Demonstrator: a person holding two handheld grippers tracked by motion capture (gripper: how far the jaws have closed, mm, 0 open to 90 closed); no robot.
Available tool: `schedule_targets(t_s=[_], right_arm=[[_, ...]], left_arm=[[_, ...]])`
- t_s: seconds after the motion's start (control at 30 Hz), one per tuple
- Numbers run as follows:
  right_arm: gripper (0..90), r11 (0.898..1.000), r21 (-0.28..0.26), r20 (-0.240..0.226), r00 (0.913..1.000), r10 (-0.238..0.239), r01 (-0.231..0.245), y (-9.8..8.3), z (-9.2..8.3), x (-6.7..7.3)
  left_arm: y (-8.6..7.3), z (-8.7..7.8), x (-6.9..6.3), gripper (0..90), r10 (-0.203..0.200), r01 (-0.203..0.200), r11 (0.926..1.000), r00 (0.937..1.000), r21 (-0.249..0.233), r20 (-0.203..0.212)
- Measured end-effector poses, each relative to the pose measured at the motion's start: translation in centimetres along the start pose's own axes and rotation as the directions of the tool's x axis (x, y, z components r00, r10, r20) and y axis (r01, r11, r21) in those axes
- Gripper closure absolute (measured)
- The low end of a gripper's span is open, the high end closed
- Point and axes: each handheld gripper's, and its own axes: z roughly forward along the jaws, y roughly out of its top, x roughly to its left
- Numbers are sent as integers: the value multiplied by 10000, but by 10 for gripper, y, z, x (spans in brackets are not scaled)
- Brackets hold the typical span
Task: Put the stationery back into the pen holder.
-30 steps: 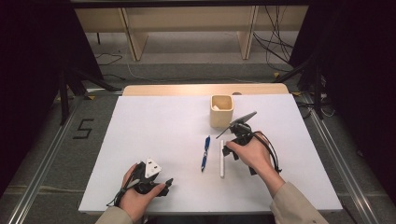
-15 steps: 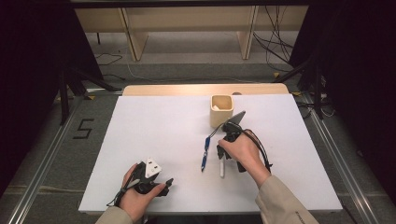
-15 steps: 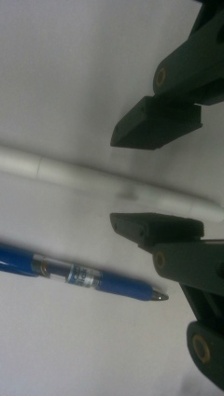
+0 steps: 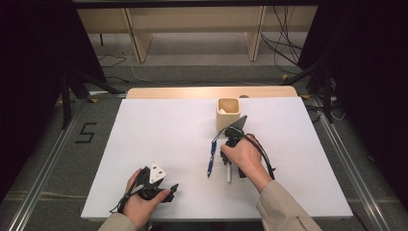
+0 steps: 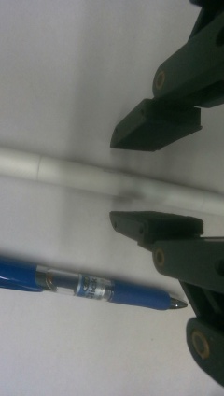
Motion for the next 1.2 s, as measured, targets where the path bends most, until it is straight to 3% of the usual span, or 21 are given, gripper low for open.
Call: schedule_targets(t_s=[0.37, 1.2], right_arm=[[632, 9995, 75, 88, 9995, 308, -309, 2, 5, 2], [720, 9993, 48, 628, 9973, 371, -375, 4, 7, 9]], left_arm=[[0, 0, 0, 219, -1, 1, 10000, 10000, 4, 8], [0, 0, 0, 219, -68, 68, 9999, 10000, -100, 11]])
